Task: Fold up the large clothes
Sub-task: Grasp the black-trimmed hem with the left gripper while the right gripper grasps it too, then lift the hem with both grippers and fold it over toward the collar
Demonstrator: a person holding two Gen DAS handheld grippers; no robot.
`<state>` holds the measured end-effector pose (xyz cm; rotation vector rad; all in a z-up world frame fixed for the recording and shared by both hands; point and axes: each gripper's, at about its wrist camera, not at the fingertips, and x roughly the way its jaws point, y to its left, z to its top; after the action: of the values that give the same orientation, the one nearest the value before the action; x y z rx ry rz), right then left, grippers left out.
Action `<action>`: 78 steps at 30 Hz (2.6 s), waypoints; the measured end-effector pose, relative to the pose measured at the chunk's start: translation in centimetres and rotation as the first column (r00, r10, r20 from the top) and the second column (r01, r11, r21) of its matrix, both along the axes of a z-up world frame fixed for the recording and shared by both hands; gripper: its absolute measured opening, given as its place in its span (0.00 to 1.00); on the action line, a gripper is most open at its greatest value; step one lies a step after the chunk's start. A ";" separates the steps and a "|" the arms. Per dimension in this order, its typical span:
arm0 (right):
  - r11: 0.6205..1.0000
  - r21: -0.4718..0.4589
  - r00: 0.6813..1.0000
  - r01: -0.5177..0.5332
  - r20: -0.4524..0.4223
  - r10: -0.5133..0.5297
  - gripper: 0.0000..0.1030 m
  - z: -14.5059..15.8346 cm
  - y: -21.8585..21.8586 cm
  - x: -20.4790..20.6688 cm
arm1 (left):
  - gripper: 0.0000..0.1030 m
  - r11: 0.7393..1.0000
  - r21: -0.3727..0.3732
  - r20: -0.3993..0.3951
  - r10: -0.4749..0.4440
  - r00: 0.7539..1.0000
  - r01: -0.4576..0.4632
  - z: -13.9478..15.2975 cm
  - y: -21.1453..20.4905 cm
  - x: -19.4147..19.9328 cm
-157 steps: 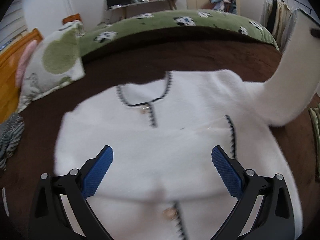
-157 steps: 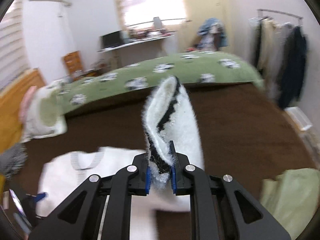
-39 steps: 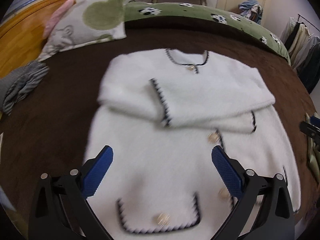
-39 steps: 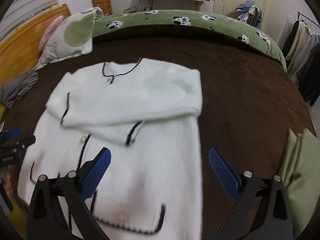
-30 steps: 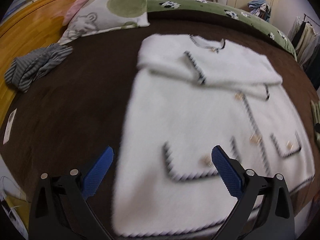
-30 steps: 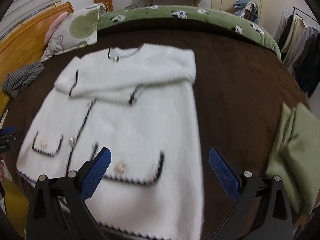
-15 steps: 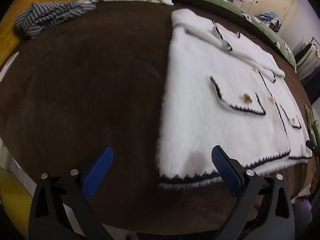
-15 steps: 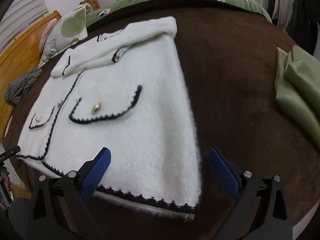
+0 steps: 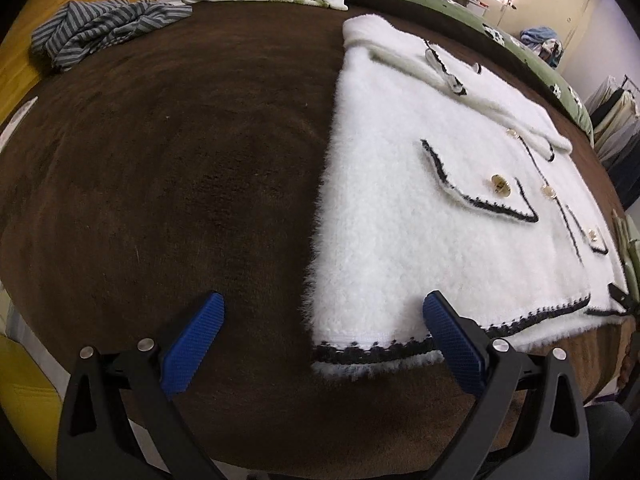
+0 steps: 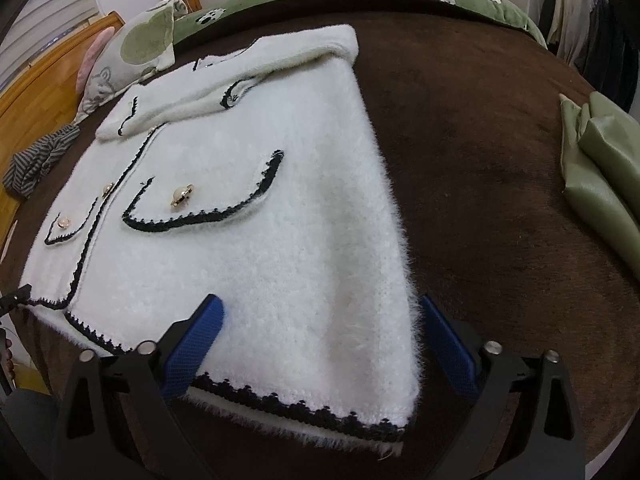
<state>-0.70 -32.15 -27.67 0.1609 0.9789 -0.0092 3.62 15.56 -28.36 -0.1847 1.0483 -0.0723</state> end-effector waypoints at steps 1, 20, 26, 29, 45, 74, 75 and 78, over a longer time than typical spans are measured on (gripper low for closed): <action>1.000 -0.010 1.000 -0.007 0.005 0.007 0.81 0.1 0.3 -0.1 | 0.93 1.000 -0.004 -0.003 -0.004 1.000 0.004 0.0 -0.1 0.0; 1.000 -0.006 0.998 -0.011 0.059 0.011 0.14 1.7 1.2 -0.4 | 0.15 0.988 -0.076 0.019 -0.133 0.991 0.134 1.1 -2.8 0.4; 0.996 0.086 0.999 -0.009 0.038 0.006 0.11 2.3 0.0 -0.4 | 0.14 0.988 -0.057 0.065 -0.139 0.988 0.142 2.1 -2.9 -0.3; 0.996 0.090 0.999 -0.008 0.048 0.004 0.09 3.4 -0.6 -1.3 | 0.13 0.986 -0.043 0.079 -0.158 0.984 0.162 2.8 -3.0 -0.6; 0.996 0.089 0.999 -0.025 0.032 0.022 0.08 6.2 -0.2 -7.3 | 0.12 0.982 -0.061 0.066 -0.173 0.983 0.177 5.3 -0.3 -4.0; 0.993 -0.113 0.980 -0.038 0.191 0.060 0.08 17.6 -1.1 8.8 | 0.12 0.988 0.022 0.262 -0.152 0.953 0.152 15.4 -2.3 8.8; 0.993 -0.117 0.979 -0.031 0.197 0.054 0.08 18.0 -1.3 10.2 | 0.12 0.988 0.033 0.274 -0.157 0.949 0.154 16.0 -2.7 10.3; 0.992 -0.124 0.977 -0.003 0.211 0.030 0.08 18.6 -2.2 14.9 | 0.12 0.989 0.062 0.304 -0.149 0.941 0.136 17.6 -3.7 15.4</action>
<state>14.24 -34.32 -9.07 0.0388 0.7636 -0.0365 19.01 11.89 -10.79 -0.0571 0.7486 -0.2048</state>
